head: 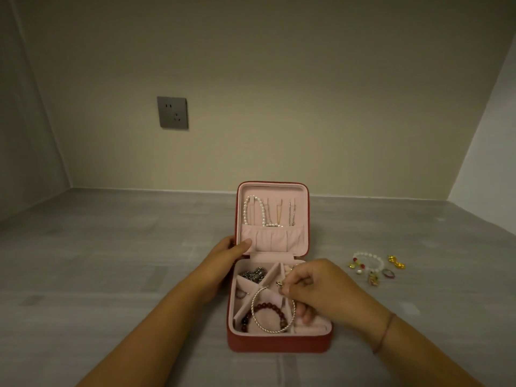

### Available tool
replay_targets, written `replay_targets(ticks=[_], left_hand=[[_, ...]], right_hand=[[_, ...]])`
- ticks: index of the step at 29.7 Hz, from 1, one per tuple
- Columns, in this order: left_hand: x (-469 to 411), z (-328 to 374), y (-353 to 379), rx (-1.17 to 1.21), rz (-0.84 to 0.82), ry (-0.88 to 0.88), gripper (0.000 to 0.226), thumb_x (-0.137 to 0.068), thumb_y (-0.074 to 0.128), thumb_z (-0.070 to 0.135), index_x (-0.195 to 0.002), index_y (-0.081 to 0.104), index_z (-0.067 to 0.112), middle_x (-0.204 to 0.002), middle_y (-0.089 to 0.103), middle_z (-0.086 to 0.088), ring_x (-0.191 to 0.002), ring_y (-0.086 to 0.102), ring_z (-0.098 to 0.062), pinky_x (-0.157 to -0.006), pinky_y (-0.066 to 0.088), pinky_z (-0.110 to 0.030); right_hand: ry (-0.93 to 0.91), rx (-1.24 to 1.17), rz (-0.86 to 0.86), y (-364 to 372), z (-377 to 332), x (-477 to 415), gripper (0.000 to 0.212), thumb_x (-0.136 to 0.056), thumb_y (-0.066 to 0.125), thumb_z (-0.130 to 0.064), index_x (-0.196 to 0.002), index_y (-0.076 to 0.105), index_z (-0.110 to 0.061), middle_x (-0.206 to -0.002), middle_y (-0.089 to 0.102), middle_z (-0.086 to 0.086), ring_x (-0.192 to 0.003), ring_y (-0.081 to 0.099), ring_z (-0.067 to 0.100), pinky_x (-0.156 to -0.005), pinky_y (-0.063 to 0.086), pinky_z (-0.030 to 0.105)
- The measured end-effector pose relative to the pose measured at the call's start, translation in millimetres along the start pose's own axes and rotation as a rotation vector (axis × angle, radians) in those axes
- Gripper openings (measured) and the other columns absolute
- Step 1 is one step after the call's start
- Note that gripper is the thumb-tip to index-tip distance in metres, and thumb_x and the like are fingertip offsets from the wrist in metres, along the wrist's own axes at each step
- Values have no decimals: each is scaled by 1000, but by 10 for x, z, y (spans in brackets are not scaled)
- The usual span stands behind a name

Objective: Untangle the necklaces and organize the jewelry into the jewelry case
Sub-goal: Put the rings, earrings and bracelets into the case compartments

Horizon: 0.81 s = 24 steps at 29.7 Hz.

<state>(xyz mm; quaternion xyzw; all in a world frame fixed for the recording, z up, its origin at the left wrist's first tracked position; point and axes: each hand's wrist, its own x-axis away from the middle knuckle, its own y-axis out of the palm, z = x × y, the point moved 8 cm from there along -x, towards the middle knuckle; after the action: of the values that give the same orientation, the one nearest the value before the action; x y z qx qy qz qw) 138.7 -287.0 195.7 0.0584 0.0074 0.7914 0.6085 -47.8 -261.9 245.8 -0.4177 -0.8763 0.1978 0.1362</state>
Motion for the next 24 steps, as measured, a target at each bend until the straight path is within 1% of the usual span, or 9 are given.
replay_targets(ticks=[3,7,11,14,16,17,19,21,24], left_hand=[[-7,-20,-17,1,8,-2,41,-88,64,33,-124,54,15,-110,70,-10,-99,69,-28,-93,52,-49],[-19,-28,-19,-21,3,0,42,-88,63,35,-125,53,17,-112,69,-9,-101,68,-27,-93,52,-49],[-34,-36,-21,-36,1,9,44,-88,64,37,-125,52,17,-113,69,-8,-102,67,-26,-94,51,-49],[-37,-38,-24,-33,2,10,44,-87,64,37,-125,52,17,-112,69,-8,-102,67,-27,-94,51,-49],[-32,-35,-23,-33,1,9,43,-88,64,37,-125,52,17,-112,69,-9,-102,67,-27,-94,51,-49],[-28,-32,-19,-32,-2,10,43,-88,64,36,-125,52,17,-112,69,-8,-102,67,-27,-94,51,-49],[-22,-25,-18,-39,-6,11,43,-88,63,37,-125,52,18,-113,69,-7,-102,67,-26,-95,51,-48],[-13,-9,-9,-48,-9,18,43,-89,62,36,-126,51,17,-114,68,-7,-102,67,-25,-94,51,-46],[0,-1,-5,-57,-1,17,44,-89,62,37,-127,51,17,-114,68,-7,-103,67,-24,-95,51,-46]], right_hand=[[30,94,41,36,13,-22,17,-88,62,-9,-72,64,-15,-46,60,0,-40,58,15,-47,53,28],[20,174,99,56,-76,-13,10,-88,62,-8,-78,65,-9,-56,62,6,-40,56,13,-46,53,25],[-175,424,182,91,-251,-26,8,-85,65,-13,-85,71,-7,-68,59,-6,-68,64,16,-64,53,26],[-307,743,180,177,-320,-15,17,-90,58,-20,-94,73,-15,-85,47,-7,-87,56,14,-68,41,23],[-462,998,236,246,-362,54,7,-80,70,-20,-86,71,-21,-83,36,-7,-70,49,13,-46,28,26],[-503,1084,261,266,-356,110,18,-64,81,-18,-75,68,-24,-77,31,-6,-58,39,11,-41,13,24],[-512,1205,252,300,-293,179,35,-41,84,-13,-66,63,-25,-68,35,-6,-51,30,10,-46,1,24],[-547,1239,251,325,-238,223,42,-36,80,-13,-74,68,-26,-71,47,-6,-50,42,12,-50,11,21],[-580,1162,262,293,-255,274,31,-49,78,-19,-76,66,-31,-75,50,-10,-59,49,8,-56,24,20]])
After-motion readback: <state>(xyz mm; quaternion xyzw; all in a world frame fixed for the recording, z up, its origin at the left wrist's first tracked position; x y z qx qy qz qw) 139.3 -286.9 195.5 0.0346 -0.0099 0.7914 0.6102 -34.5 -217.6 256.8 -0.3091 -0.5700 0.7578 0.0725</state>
